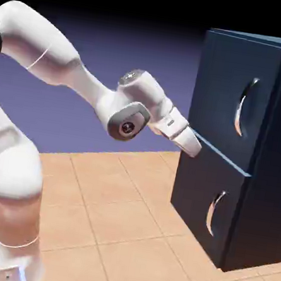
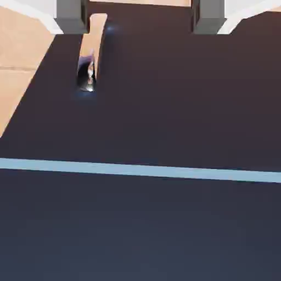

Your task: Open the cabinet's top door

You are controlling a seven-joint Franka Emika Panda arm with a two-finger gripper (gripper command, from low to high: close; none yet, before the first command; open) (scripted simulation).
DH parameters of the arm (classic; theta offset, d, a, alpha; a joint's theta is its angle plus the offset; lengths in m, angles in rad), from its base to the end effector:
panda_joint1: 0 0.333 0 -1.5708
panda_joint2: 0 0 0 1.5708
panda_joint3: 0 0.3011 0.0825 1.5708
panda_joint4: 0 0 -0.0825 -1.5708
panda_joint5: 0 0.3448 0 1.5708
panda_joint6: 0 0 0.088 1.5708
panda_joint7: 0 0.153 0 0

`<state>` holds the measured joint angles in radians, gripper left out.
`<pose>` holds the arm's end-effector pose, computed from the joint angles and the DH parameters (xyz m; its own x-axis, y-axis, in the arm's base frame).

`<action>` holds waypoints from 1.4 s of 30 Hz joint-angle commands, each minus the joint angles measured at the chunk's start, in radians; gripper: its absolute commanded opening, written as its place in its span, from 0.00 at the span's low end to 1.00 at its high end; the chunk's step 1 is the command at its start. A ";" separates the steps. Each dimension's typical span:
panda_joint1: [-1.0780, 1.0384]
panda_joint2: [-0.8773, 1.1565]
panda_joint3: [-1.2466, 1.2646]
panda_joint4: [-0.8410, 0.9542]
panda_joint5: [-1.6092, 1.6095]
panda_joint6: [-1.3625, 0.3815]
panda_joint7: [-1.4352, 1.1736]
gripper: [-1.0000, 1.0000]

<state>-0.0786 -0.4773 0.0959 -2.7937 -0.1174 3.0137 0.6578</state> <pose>0.4097 0.0137 0.4027 0.6558 -0.4860 0.5777 -0.3978 -0.8729 -0.2827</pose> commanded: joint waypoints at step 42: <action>-1.411 1.443 1.493 0.253 -1.827 -0.363 -1.295 0.50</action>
<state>-1.4895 0.9662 1.5893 -2.5406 -1.9443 2.6510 -0.6370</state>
